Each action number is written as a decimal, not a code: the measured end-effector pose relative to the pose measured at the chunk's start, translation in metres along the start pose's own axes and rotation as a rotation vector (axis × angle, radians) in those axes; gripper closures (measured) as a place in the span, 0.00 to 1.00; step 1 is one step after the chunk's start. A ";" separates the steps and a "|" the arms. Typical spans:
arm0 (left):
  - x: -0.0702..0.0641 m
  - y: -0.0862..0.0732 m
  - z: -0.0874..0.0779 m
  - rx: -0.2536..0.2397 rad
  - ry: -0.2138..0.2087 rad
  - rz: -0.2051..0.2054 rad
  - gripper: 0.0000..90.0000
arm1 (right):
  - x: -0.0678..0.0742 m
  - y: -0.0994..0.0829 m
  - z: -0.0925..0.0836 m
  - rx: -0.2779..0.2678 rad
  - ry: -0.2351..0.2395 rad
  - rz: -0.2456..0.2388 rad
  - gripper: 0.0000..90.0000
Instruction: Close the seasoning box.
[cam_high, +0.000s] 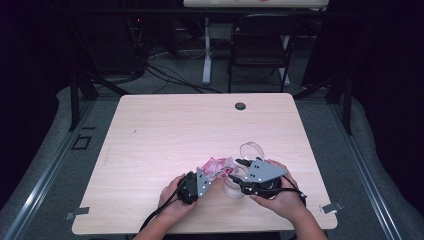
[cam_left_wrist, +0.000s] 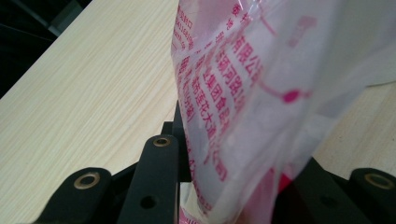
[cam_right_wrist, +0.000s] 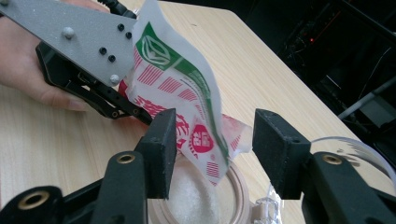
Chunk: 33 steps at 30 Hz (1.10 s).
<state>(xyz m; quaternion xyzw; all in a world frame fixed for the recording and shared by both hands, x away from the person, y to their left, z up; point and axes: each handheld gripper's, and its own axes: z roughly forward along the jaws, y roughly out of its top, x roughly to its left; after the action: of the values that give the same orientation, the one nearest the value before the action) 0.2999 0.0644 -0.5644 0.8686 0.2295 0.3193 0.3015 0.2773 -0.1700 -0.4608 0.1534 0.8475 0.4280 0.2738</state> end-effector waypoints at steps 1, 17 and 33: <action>0.001 0.000 0.000 0.001 -0.004 -0.009 0.82 | -0.001 0.000 -0.001 -0.001 0.004 0.009 0.55; 0.017 -0.007 -0.003 -0.047 -0.084 -0.105 0.85 | -0.007 -0.002 -0.007 -0.010 -0.009 0.045 0.55; 0.032 -0.014 -0.002 -0.081 -0.166 -0.227 0.86 | -0.011 -0.003 -0.011 -0.025 -0.024 0.064 0.55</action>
<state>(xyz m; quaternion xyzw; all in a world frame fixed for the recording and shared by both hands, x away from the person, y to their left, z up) 0.3181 0.0943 -0.5592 0.8476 0.2877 0.2192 0.3883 0.2793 -0.1837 -0.4540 0.1819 0.8335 0.4451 0.2721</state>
